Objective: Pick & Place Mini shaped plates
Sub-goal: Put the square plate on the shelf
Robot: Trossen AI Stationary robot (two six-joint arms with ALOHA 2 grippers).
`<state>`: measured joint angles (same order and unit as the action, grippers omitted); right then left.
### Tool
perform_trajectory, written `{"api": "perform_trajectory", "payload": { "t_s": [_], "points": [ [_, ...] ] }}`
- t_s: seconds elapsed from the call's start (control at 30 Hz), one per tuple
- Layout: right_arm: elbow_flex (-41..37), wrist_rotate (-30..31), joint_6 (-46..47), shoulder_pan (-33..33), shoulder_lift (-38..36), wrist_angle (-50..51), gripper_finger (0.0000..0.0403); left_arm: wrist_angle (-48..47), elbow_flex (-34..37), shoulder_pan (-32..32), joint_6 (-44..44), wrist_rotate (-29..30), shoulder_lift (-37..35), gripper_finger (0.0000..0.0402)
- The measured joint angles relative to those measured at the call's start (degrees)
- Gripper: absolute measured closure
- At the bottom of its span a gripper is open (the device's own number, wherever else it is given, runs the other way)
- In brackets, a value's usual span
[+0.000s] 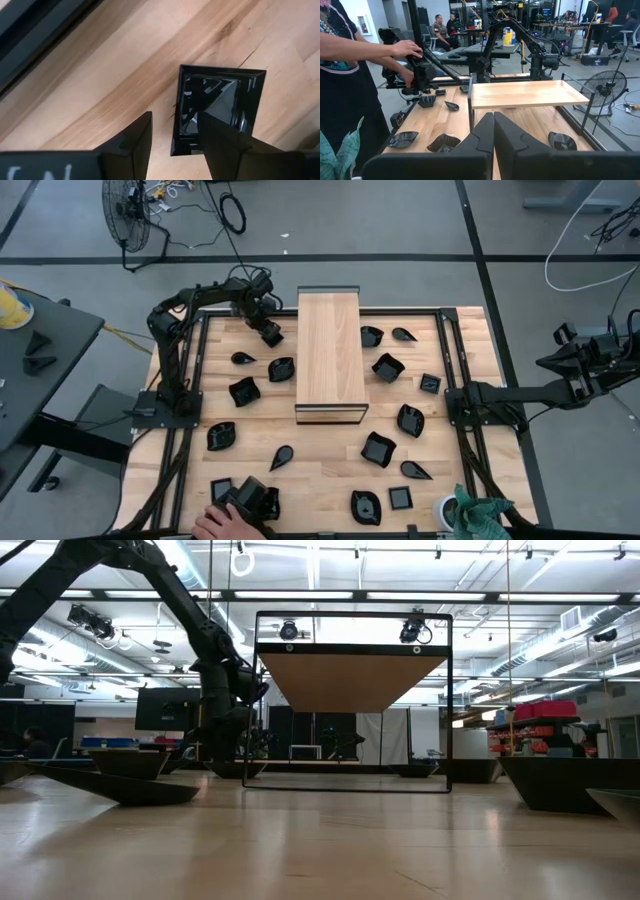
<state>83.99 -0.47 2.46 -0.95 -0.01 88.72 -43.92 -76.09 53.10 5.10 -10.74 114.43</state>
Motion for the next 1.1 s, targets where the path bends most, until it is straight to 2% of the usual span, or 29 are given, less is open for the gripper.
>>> {"api": "perform_trajectory", "payload": {
  "t_s": [1.1],
  "points": [
    [0.0,0.0,0.0,0.0,0.0,0.0,0.0392,-0.9,0.0,-1.0,-2.0,2.1,0.0,0.0241]
  ]
}}
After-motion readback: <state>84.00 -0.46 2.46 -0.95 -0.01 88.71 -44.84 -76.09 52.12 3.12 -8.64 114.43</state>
